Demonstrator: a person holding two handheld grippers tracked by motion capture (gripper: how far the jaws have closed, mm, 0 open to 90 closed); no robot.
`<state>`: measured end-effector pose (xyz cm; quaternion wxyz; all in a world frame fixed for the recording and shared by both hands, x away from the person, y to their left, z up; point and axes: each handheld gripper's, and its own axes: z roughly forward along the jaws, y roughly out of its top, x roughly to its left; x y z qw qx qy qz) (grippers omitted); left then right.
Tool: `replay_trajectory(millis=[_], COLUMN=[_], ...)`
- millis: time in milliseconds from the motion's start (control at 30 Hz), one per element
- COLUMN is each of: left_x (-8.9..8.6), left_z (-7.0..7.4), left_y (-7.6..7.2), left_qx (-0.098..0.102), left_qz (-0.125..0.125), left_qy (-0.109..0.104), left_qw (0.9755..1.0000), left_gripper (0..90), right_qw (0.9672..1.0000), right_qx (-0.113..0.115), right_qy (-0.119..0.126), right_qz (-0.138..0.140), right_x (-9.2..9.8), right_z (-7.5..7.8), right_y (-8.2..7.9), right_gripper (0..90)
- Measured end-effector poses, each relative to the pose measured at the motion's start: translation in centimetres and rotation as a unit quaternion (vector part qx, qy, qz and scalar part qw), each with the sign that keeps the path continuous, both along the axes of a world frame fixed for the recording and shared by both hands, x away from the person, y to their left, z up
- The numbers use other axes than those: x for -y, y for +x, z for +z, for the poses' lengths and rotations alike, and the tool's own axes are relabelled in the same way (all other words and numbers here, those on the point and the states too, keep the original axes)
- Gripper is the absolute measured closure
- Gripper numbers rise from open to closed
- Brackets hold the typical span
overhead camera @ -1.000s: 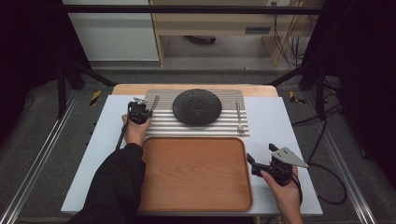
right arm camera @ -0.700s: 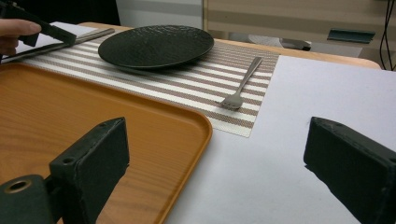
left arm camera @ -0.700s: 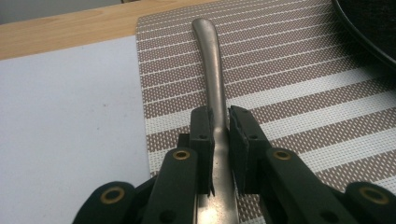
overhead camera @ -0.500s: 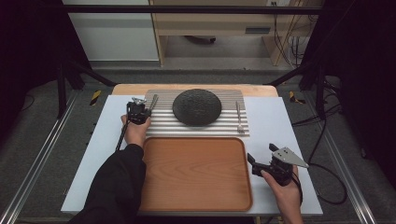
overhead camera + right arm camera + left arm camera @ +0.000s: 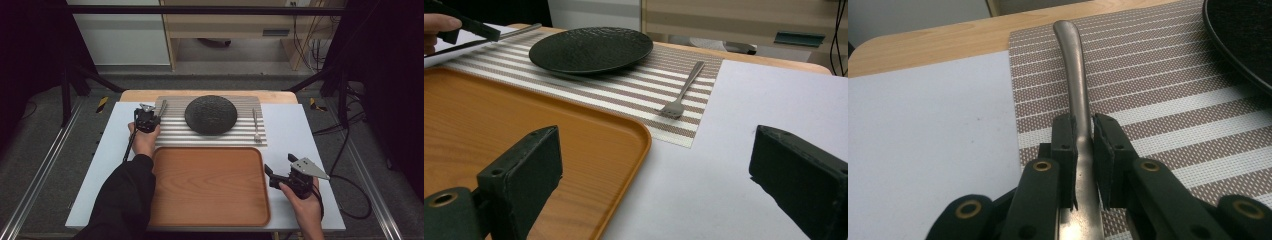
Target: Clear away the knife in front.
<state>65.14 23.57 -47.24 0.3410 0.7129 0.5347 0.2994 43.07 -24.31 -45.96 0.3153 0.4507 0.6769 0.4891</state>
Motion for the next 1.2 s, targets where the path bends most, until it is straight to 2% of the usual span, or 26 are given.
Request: replay_trajectory(millis=[267,467,667,800,967,1100,1200], left_x=[0.2,0.7,1.0,1.0,1.0,1.2,1.6], left_z=[0.7,2.1,3.6,4.3,4.9,5.2,5.5], left_y=[-0.6,-1.6,-3.2,-4.5,-6.9,-9.0,-10.7], left_qx=[0.010,0.021,0.035,0.047,0.048,0.048,0.050], left_qz=[-0.001,0.000,-0.005,-0.011,-0.010,-0.004,-0.004], left_qy=[-0.009,-0.005,-0.015,-0.024,-0.038,-0.044,-0.037], left_qw=[0.9999,0.9998,0.9993,0.9986,0.9981,0.9979,0.9981], left_gripper=[79.8,79.8,79.8,79.8,79.7,79.8,79.7], right_qw=[1.0000,1.0000,1.0000,0.9999,0.9998,0.9995,0.9993], right_qx=[0.000,0.000,0.001,0.000,0.001,0.000,0.001], right_qy=[0.000,0.001,0.002,0.008,0.013,0.007,0.008], right_qz=[0.000,0.003,0.009,0.010,0.018,0.029,0.037], right_x=[0.0,-0.1,-0.3,-0.2,-0.3,-0.6,-0.7], right_z=[0.0,0.0,0.1,0.1,0.2,0.2,0.2], right_y=[0.0,0.0,0.0,-0.1,0.0,-0.1,-0.3], right_gripper=[6.8,6.8,6.7,6.8,6.7,6.6,6.4])
